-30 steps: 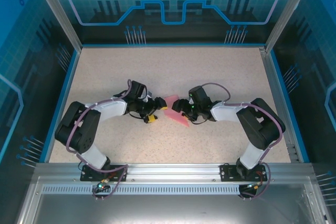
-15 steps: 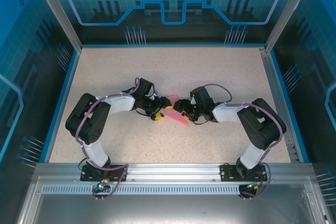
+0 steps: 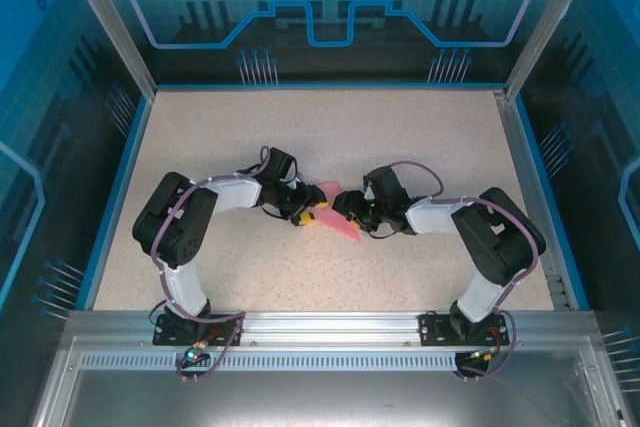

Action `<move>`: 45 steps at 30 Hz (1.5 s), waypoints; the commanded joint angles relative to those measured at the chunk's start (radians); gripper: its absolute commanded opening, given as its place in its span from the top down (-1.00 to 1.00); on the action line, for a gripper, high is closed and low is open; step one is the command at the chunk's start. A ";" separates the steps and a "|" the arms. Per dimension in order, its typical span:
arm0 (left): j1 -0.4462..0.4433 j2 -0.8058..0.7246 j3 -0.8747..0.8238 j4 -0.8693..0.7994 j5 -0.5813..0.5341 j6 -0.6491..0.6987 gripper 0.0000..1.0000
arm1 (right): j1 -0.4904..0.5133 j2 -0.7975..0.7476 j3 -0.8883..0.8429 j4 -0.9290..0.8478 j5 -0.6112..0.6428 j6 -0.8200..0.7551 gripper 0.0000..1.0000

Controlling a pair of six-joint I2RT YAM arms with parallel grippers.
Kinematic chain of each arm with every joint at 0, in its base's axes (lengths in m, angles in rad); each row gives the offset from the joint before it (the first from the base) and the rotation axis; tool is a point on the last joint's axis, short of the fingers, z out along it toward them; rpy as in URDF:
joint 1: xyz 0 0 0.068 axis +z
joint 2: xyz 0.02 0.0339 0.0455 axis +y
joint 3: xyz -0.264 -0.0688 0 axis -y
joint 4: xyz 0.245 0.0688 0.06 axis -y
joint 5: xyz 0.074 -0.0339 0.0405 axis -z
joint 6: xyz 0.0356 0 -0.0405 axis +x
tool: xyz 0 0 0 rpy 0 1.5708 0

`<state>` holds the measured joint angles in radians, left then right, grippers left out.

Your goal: Fold a paper plane with a square sheet of paper (pick it up from the middle)

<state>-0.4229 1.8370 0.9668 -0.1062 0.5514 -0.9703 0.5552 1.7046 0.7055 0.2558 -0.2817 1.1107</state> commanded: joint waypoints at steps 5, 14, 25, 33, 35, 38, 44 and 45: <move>-0.013 0.027 0.035 0.003 0.035 0.007 0.08 | -0.017 0.044 -0.056 -0.147 0.063 -0.034 -0.24; -0.023 0.031 0.039 -0.003 0.041 0.020 0.65 | -0.012 -0.045 -0.005 -0.155 0.094 -0.384 -0.29; -0.035 -0.005 0.053 -0.038 0.024 0.030 0.88 | 0.036 -0.244 -0.121 0.038 0.202 -0.784 -0.36; -0.037 -0.016 0.088 -0.098 0.022 0.055 0.88 | 0.261 -0.253 -0.176 0.115 0.523 -1.118 -0.33; -0.037 -0.021 0.091 -0.107 0.020 0.061 0.88 | 0.281 -0.229 -0.189 0.159 0.548 -1.156 -0.29; -0.037 -0.027 0.096 -0.123 0.019 0.071 0.88 | 0.306 -0.193 -0.206 0.223 0.586 -1.213 -0.17; -0.037 -0.034 0.103 -0.149 0.011 0.095 0.88 | 0.342 -0.094 -0.210 0.338 0.617 -1.339 0.02; -0.037 -0.033 0.107 -0.157 0.005 0.100 0.87 | 0.344 -0.082 -0.212 0.365 0.619 -1.350 0.08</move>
<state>-0.4519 1.8374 1.0431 -0.2092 0.5644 -0.9058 0.8749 1.5875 0.5083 0.4984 0.2890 -0.1482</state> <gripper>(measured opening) 0.066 0.475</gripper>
